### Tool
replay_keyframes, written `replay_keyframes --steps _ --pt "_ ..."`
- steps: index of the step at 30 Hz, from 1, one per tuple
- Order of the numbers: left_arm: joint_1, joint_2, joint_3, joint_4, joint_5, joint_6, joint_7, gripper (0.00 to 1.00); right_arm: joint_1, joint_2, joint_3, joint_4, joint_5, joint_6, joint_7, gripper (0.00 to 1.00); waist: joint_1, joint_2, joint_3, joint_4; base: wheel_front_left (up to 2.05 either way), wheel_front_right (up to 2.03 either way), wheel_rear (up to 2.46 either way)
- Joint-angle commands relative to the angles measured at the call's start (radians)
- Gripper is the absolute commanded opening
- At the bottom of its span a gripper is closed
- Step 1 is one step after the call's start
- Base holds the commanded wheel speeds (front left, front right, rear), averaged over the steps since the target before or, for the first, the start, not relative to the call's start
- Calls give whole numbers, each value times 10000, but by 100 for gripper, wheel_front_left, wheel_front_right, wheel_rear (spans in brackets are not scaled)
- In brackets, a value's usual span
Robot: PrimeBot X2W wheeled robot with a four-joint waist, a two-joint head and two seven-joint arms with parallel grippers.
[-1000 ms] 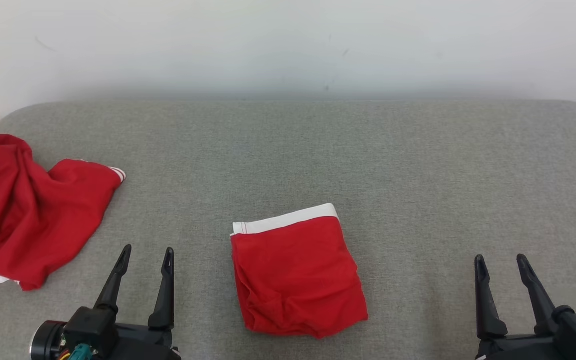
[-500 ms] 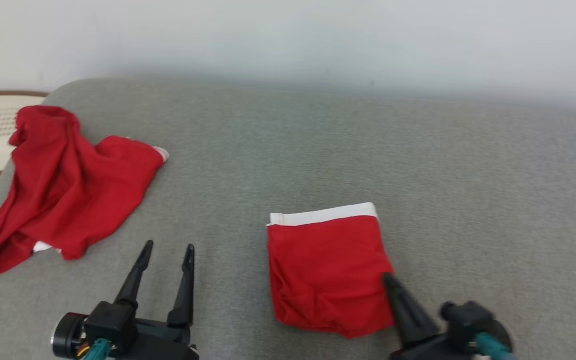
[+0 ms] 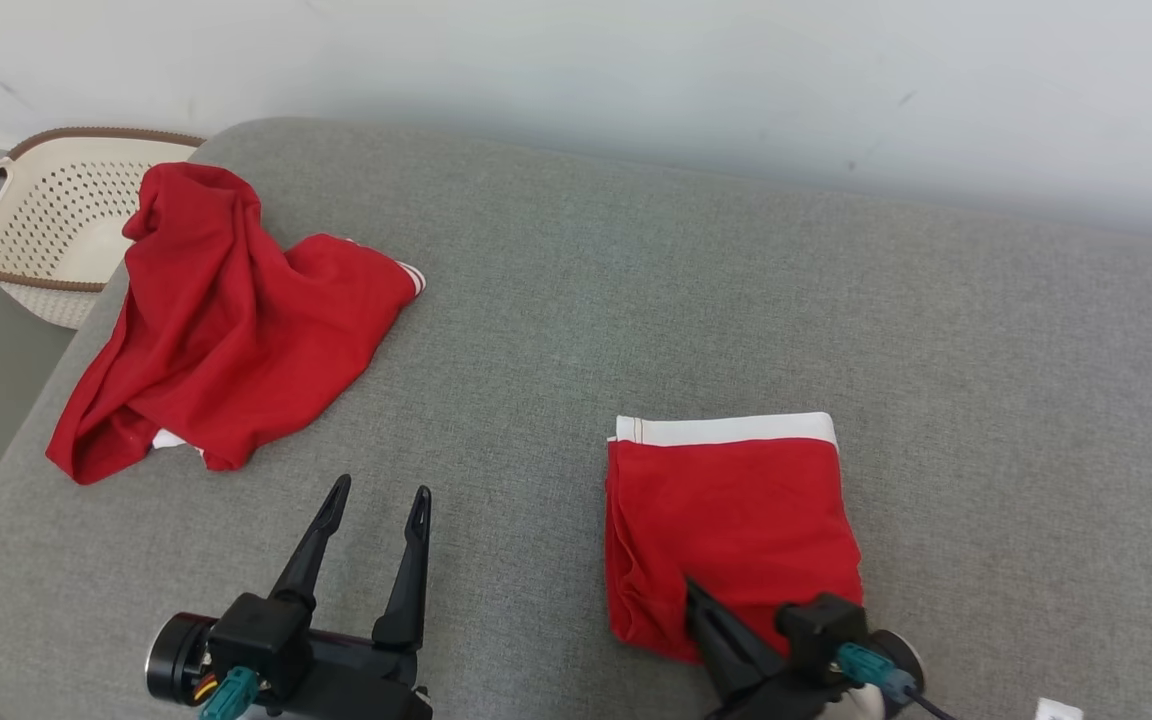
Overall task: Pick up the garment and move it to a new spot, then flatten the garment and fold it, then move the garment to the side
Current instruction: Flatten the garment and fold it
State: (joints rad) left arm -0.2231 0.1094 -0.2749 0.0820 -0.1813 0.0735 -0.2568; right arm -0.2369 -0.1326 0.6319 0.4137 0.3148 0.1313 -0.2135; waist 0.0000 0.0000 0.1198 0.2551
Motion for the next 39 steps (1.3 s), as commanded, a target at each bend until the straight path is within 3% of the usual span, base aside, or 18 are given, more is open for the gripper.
replay_keyframes --steps 1,9,12,28,29,30,31,32,33,39 --pt "-72 6 -11 20 38 38 -51 100 -230 87 261 173 164 -10 -110 0 0 0 52 48 0 0 0" --pt "-67 -9 43 26 -45 80 -76 100 -547 63 1503 492 678 -10 -314 0 0 0 171 -30 0 0 0" --pt "-69 -3 88 24 -78 104 -81 100 -567 -84 1463 306 803 -10 -367 0 0 0 198 -130 0 0 0" --pt "27 395 501 -241 -34 315 -73 100 433 -111 -2640 -2767 -708 -10 -393 0 0 0 74 -1176 0 0 0" --pt "38 418 494 -244 -29 312 -71 100 544 -66 -2936 -2954 -815 -10 -351 7 0 0 56 -1230 0 0 0" --pt "56 440 493 -248 -27 315 -71 100 662 -38 -3222 -3135 -941 -10 -306 31 0 0 29 -1288 0 0 0" --pt "87 466 492 -244 -22 321 -71 100 795 -4 -3467 -3303 -1027 -10 -255 49 0 0 -5 -1345 0 0 0" --pt "118 485 480 -248 -22 320 -71 100 931 37 -3713 -3499 -1145 -10 -213 85 0 0 -29 -1401 0 0 0" --pt "151 504 485 -251 -30 326 -67 100 1070 68 -3942 -3643 -1257 -10 -120 100 0 0 -45 -1463 0 0 0" --pt "249 617 456 -216 -67 323 -12 100 1867 126 -4879 -4435 -1918 -10 458 100 0 0 -152 -1746 0 0 0"
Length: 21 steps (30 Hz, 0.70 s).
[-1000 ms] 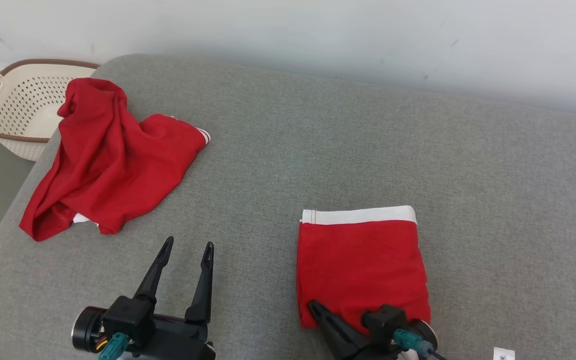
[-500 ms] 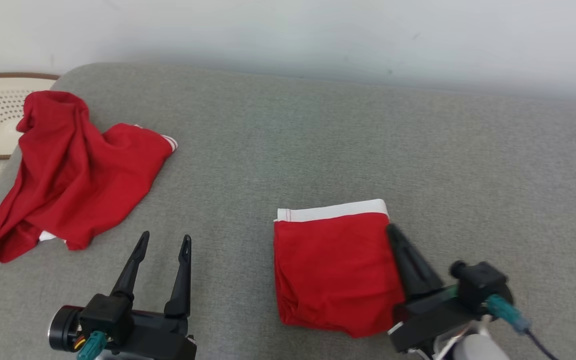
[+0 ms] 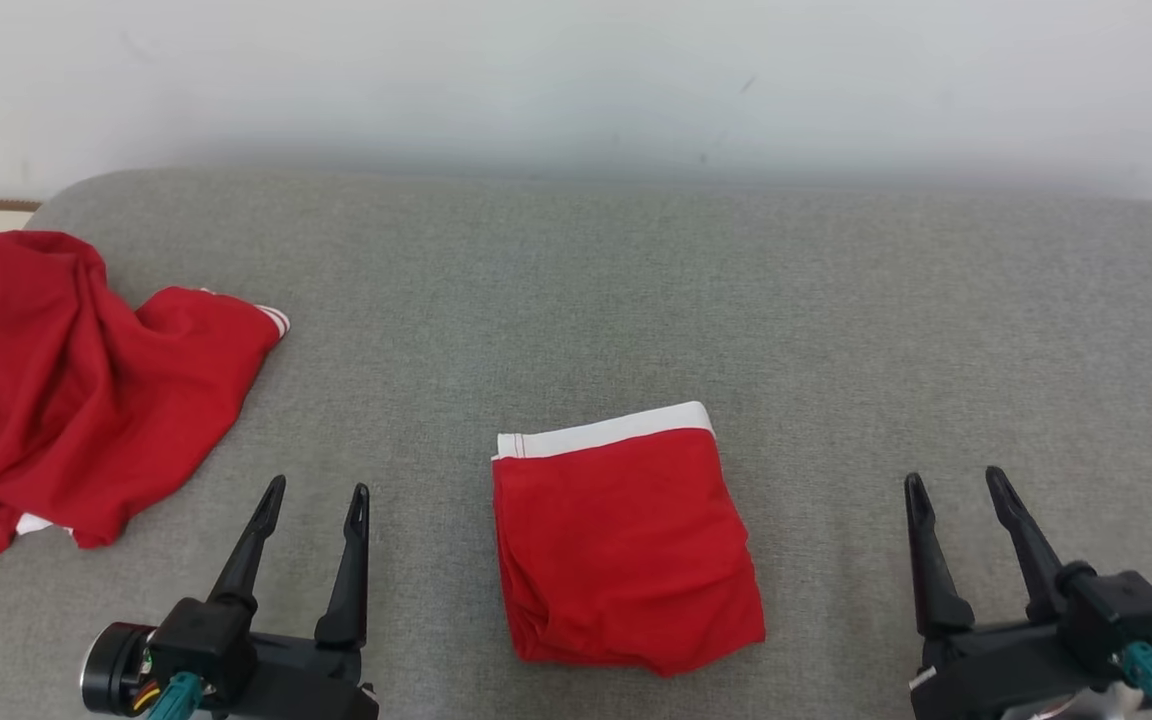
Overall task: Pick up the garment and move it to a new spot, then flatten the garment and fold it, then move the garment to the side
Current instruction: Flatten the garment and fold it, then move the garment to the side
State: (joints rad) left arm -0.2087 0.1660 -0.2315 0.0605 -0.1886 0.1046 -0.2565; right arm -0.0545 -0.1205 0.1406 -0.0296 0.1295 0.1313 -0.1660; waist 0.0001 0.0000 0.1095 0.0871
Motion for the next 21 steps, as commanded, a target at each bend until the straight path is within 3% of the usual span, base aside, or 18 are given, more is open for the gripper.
replay_keyframes --steps 1,10,21 --pt "129 60 2 19 -1 7 -1 100 184 -3 -31 -126 -150 -10 57 100 -1 0 -75 -96 0 0 0" --pt "326 169 -77 14 -56 66 56 100 1143 -39 -517 -1170 -368 -10 608 100 -1 0 -231 -308 0 0 0" --pt "243 245 -164 -50 -78 147 164 100 1161 -39 -454 -1181 -200 -10 691 100 -1 0 -175 -236 0 0 0"
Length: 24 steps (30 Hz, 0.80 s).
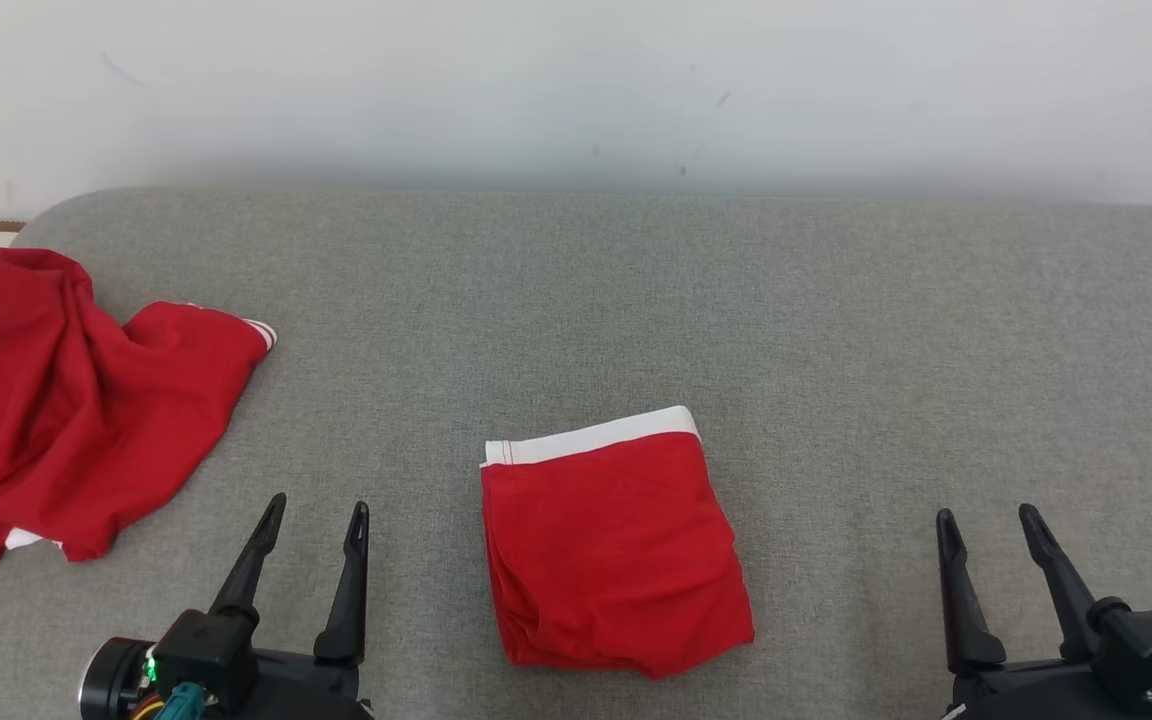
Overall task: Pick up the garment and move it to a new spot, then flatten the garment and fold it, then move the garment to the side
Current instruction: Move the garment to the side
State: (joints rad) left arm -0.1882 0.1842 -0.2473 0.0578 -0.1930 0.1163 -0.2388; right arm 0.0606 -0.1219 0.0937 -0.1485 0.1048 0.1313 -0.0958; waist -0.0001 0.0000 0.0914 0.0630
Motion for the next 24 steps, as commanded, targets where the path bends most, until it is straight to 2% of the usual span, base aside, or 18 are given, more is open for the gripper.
replay_keyframes --steps 1,10,12,19,24 --pt "40 61 -13 -20 -44 46 -12 100 -18 -20 61 45 74 -10 -11 100 1 0 2 11 0 0 0" --pt "-183 -6 -189 -72 -41 11 -12 100 -328 -240 641 438 143 -10 171 100 1 0 190 353 0 0 0" --pt "-222 -40 -211 -70 -54 14 -44 100 -507 -347 1141 724 196 -10 286 100 1 0 313 505 0 0 0" --pt "-365 -285 -413 73 -68 -36 -145 100 -1487 -737 2911 2397 695 -10 356 100 1 0 730 1190 0 0 0" --pt "-429 -421 -511 207 -87 -63 -204 100 -2130 -855 3347 3698 1042 -10 288 100 1 0 907 1539 0 0 0"
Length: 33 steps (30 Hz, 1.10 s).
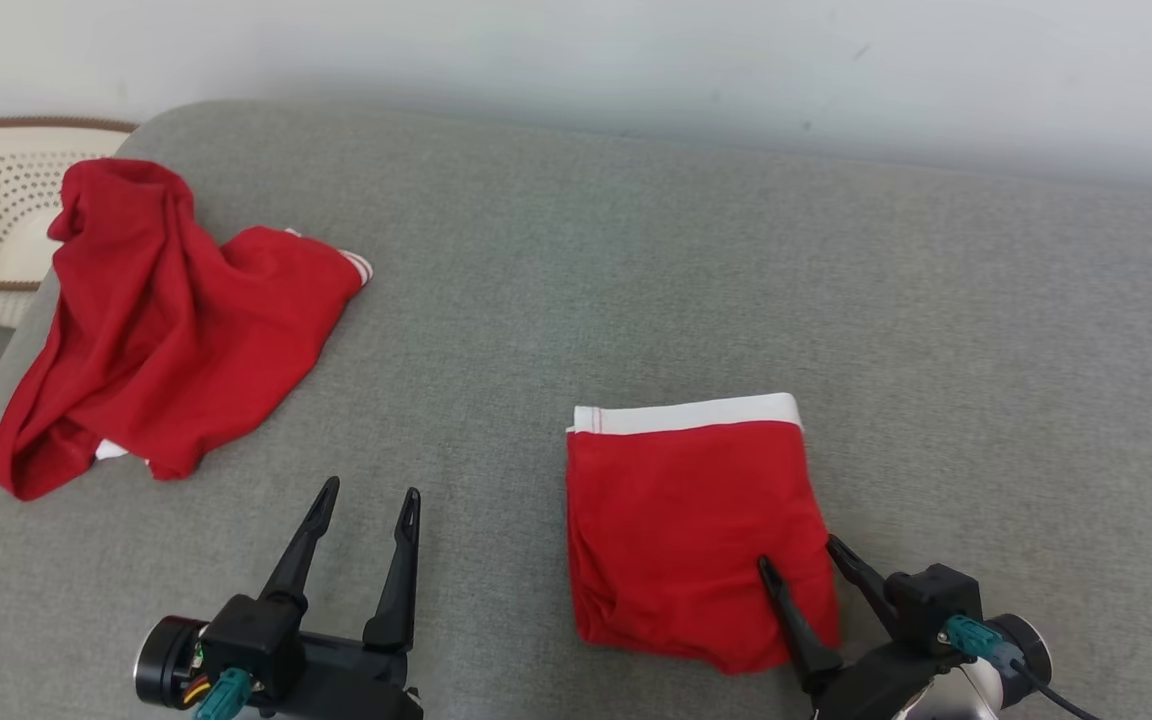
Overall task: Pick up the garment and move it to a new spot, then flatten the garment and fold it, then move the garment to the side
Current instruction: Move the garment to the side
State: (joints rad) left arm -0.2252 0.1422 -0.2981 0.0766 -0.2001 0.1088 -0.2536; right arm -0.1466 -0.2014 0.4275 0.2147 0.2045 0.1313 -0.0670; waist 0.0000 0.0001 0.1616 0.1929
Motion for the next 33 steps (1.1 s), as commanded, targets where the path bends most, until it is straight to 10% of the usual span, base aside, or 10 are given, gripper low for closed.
replay_keyframes --steps 1,6,7,8,16,33 --pt "-85 -20 -6 45 -20 2 -55 100 -172 -54 42 295 94 -10 2 100 0 -1 237 284 0 0 0" --pt "-155 -55 39 98 -17 -11 -95 100 -638 56 290 1155 522 -11 146 96 0 -1 353 349 0 0 0" --pt "-162 -56 54 104 -14 -8 -101 100 -696 74 347 1253 626 -11 166 33 0 -1 366 335 0 0 0" --pt "-177 -61 61 103 -7 -3 -105 100 -757 83 396 1349 728 -11 201 0 0 -1 387 314 0 0 0" --pt "-275 -6 131 -115 101 0 -102 100 -938 -193 301 1270 853 -15 137 0 0 -1 627 -325 0 0 0" --pt "-1290 978 243 -1558 721 -145 474 100 -1265 -1002 -511 789 67 -12 -574 0 0 -1 2458 -4538 0 0 0"
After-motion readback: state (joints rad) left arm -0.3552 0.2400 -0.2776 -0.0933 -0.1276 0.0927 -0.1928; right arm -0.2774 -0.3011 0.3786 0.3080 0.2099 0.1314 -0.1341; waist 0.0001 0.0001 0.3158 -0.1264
